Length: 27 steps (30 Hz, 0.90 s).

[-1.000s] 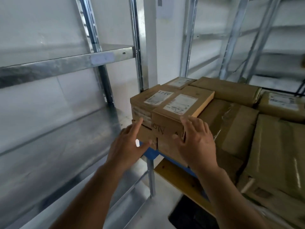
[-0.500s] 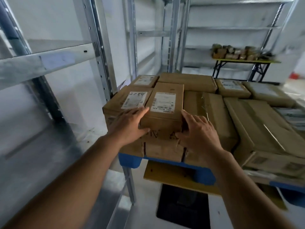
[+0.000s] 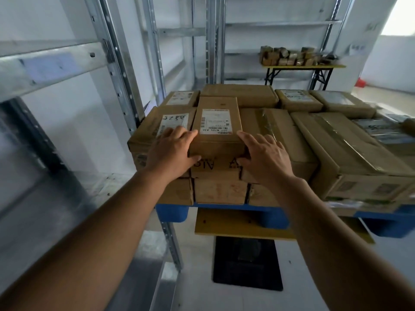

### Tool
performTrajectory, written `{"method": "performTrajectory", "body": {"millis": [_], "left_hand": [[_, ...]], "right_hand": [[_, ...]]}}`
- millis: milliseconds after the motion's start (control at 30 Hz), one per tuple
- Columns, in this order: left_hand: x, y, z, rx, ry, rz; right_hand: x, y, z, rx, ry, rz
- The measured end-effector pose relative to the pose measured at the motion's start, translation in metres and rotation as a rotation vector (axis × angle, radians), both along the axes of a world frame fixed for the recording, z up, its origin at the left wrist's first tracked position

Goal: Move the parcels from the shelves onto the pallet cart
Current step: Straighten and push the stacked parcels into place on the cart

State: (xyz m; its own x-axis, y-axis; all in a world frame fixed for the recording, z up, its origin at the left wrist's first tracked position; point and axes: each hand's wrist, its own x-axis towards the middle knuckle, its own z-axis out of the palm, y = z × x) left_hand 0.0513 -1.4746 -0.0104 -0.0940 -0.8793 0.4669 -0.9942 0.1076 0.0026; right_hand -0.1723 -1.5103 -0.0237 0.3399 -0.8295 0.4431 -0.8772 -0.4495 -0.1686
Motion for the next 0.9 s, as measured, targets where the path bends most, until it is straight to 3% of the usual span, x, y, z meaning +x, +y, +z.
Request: {"method": "performTrajectory", "body": {"millis": [133,300,433,533,667,900], "left_hand": [[0.009,0.010,0.004,-0.011,0.163,-0.078],[0.052,0.036,0.002,-0.316,0.361,0.062],[0.076,0.033,-0.006,-0.046,0.637,0.288],[0.082,0.028,-0.010,0.122,0.821,0.260],[0.087,0.025,-0.014,0.108,0.999,0.232],[0.091,0.021,-0.016,0.092,1.032,0.231]], "right_hand": [[0.003,0.001,0.001,0.007,0.024,-0.021],[0.006,0.002,0.006,0.022,0.047,-0.032],[0.011,-0.001,0.006,0.040,0.052,-0.017],[0.011,-0.004,0.008,0.040,0.058,-0.015],[0.014,-0.005,0.007,0.032,0.068,-0.027],[0.021,-0.001,0.006,0.020,0.076,-0.042]]}}
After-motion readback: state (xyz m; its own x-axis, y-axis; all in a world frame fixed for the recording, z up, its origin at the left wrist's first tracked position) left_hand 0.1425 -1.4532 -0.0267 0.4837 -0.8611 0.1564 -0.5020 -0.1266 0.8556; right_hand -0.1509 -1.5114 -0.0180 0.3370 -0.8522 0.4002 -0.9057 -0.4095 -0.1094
